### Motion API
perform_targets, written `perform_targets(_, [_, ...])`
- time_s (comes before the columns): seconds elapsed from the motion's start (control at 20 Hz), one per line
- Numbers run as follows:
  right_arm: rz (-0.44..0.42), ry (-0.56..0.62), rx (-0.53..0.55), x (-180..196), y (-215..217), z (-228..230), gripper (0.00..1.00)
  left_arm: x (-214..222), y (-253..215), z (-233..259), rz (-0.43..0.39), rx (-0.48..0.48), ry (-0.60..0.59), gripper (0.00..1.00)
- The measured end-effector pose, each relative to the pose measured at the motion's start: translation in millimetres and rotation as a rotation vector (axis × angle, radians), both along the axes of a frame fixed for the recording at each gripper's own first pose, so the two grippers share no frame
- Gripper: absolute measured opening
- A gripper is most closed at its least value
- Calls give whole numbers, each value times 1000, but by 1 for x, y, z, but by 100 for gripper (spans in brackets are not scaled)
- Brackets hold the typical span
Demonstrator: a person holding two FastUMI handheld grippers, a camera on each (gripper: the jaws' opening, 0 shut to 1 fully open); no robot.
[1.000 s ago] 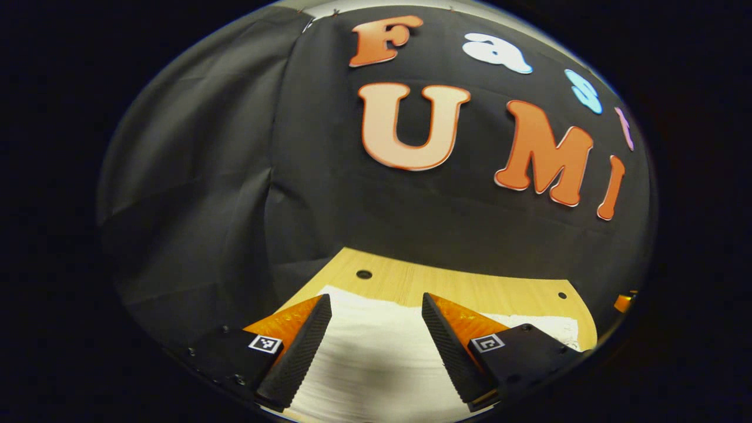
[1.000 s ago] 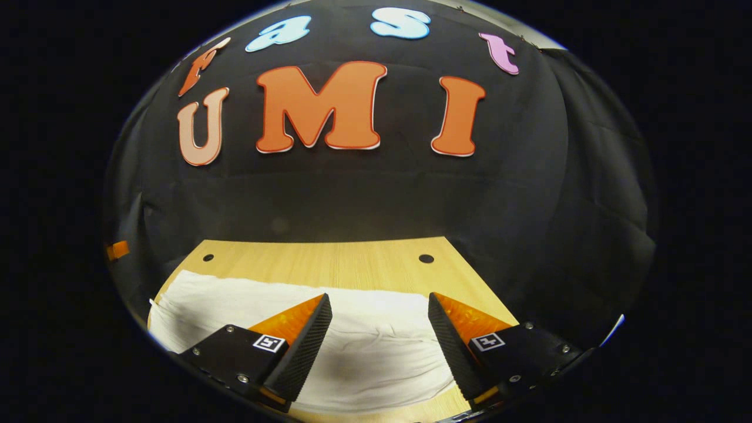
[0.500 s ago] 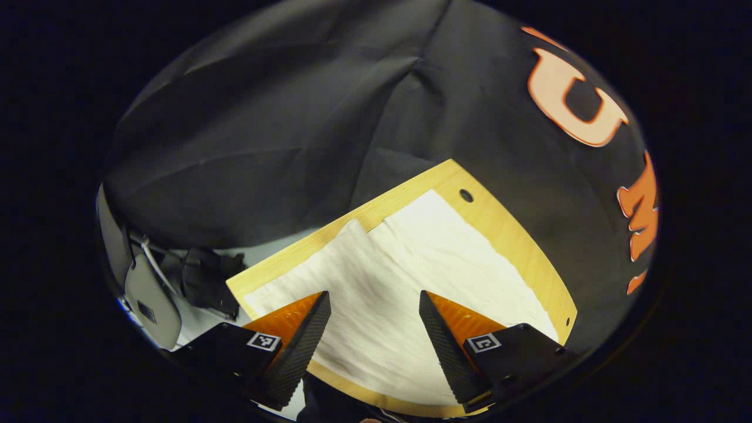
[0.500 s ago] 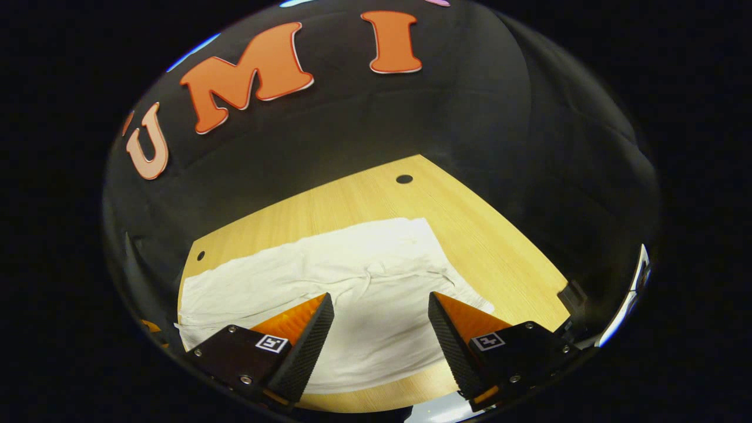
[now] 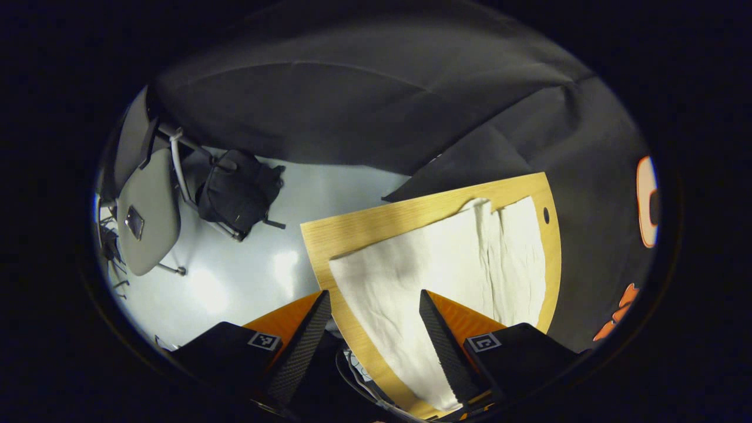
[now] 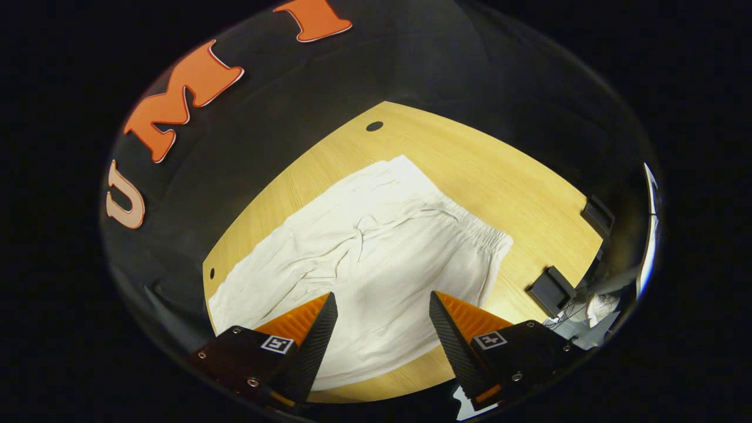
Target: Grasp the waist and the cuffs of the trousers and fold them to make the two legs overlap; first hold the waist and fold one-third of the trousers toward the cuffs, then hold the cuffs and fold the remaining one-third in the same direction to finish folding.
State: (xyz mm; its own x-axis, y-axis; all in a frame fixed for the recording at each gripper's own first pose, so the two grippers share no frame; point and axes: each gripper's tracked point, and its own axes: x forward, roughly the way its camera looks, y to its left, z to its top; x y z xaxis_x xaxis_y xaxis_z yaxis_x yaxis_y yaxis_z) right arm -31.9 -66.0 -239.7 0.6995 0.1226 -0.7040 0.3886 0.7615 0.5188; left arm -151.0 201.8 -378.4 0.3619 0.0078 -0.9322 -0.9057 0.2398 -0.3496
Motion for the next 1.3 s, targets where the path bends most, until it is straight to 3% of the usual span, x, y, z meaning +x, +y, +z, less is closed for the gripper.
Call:
perform_targets(0.3, [-55,43,13,-7,18,-9,95,6,8,-24,3,-91,-30,98])
perform_targets(0.5, [-82,41,13,-4,32,-7,95,36,15,-26,-12,-121,-125,94])
perform_targets(0.55, [-90,48,10,-5,32,-8,95,42,8,-30,-21,-143,-144,89])
perform_targets(0.75, [-123,67,-9,-8,0,-19,95,43,9,-39,-48,-124,-145,20])
perform_targets(0.8, [-127,92,-15,-12,-12,-30,95,41,8,-38,-69,-91,-142,12])
perform_targets(0.95, [-150,134,24,-9,-41,-60,95,53,9,-31,-100,-1,-157,4])
perform_targets(1.1, [-190,152,34,0,-69,-77,95,63,10,-9,-149,65,-159,5])
perform_targets(1.3, [-234,205,22,13,-106,-104,92,77,10,14,-148,114,-186,5])
